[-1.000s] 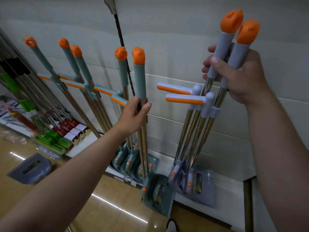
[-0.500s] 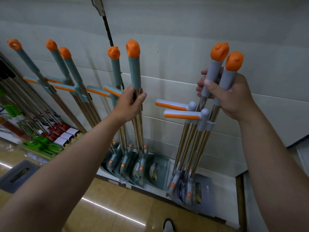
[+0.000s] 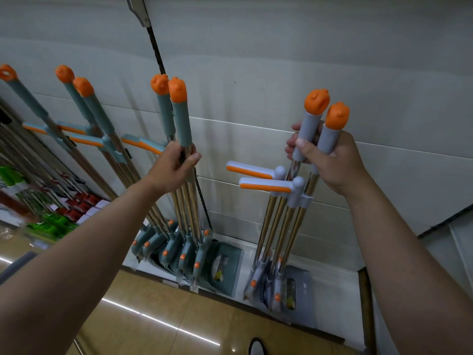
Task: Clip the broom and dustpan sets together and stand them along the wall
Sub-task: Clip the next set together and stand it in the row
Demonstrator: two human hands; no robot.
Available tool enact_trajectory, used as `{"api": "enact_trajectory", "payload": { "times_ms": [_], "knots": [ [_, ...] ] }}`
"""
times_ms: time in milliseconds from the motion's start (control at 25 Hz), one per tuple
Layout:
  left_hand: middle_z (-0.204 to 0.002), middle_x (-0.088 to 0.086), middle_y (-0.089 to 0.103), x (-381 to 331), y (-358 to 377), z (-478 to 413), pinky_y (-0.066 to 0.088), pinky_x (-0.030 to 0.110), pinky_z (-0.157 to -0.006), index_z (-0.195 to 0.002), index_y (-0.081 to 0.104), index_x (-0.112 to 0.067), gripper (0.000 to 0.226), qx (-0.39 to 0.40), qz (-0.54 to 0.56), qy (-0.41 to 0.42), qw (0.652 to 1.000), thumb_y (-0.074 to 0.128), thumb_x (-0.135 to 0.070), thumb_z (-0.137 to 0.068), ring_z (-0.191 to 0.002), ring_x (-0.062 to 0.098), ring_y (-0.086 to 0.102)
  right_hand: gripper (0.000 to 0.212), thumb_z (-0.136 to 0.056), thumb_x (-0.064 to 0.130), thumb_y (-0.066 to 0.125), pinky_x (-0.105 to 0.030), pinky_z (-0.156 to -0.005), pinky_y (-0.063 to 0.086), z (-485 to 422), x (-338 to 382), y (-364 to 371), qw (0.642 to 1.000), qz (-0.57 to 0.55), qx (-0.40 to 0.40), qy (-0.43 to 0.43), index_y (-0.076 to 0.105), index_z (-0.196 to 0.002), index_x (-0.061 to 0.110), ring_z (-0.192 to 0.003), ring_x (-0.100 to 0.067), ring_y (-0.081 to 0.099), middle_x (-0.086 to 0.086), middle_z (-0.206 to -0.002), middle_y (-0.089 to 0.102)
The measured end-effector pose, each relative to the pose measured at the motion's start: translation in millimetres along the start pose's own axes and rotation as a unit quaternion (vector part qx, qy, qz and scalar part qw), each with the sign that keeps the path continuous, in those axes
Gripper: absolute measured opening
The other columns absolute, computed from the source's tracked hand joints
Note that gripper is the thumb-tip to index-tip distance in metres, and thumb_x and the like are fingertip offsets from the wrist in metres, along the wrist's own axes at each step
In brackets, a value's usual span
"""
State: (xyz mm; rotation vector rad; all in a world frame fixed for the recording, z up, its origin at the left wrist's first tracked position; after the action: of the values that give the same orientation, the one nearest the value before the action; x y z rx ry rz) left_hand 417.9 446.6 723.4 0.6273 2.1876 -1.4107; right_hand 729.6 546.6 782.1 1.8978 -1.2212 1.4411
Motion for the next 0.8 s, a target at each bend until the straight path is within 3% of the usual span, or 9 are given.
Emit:
{"api": "enact_trajectory", "payload": {
  "times_ms": [240,360,480,680,800],
  "knots": [
    [-0.07,-0.002,0.05,11.7,-4.5,-3.5,0.042,0.034,-0.062,-0.081,0.051,-0.019,0.026,0.004,-0.042,-0.024,0.999,0.049,-0.039,-0.095,-0.067,0.014,0.051,0.02,-0.097,0.011,0.062,-0.049,-0.092,0.057,-17.2,-7.8,24.9,1.0,0.002,0.016,-0.004,0.064,-0.117,0.016,-0.097,-0.028,0.073,-0.003,-0.098,0.074],
    [-0.089,0.001,0.055,10.7,-3.5,3.5,0.04,0.028,-0.073,-0.1,0.057,-0.012,0.024,-0.009,-0.07,-0.022,0.997,0.059,-0.034,-0.094,-0.082,0.015,0.05,0.02,-0.097,0.013,0.063,-0.052,-0.094,0.056,-28.3,-10.4,42.6,1.0,-0.002,0.023,-0.006,0.064,-0.116,0.018,-0.098,-0.027,0.073,-0.002,-0.098,0.074],
    [-0.104,0.002,0.056,8.6,-0.7,13.6,0.042,0.031,-0.085,-0.116,0.056,-0.011,0.031,-0.01,-0.079,-0.015,0.997,0.063,-0.031,-0.093,-0.099,0.016,0.052,0.019,-0.096,0.013,0.063,-0.051,-0.093,0.057,-42.7,-11.7,67.1,0.999,-0.012,0.041,-0.003,0.064,-0.115,0.018,-0.098,-0.026,0.073,-0.003,-0.099,0.074],
    [-0.1,0.007,0.059,15.2,-15.5,17.2,0.044,0.042,-0.087,-0.109,0.06,-0.008,0.029,-0.022,-0.08,0.001,0.997,0.054,-0.033,-0.096,-0.096,0.02,0.053,0.018,-0.095,0.016,0.064,-0.051,-0.091,0.057,-61.4,-7.8,104.0,0.998,-0.031,0.06,-0.018,0.065,-0.111,0.022,-0.097,-0.027,0.073,-0.004,-0.098,0.073],
    [-0.121,0.006,0.056,27.0,-19.5,22.5,0.041,0.041,-0.101,-0.129,0.057,-0.014,0.042,-0.013,-0.073,-0.028,0.997,0.048,-0.04,-0.098,-0.115,0.02,0.049,0.019,-0.094,0.021,0.065,-0.055,-0.091,0.057,-70.1,-11.5,117.1,0.997,-0.047,0.055,-0.026,0.065,-0.113,0.022,-0.098,-0.028,0.073,0.0,-0.097,0.074]
  ]
}}
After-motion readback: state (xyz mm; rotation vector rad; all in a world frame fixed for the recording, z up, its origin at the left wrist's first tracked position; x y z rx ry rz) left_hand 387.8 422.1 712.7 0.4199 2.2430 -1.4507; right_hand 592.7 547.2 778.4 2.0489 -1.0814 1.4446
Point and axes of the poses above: each hand's wrist, its own z-axis away from the middle knuckle, its own y-axis out of the palm, x = y × z, the point moved 6 cm from there along -z, towards the middle knuckle
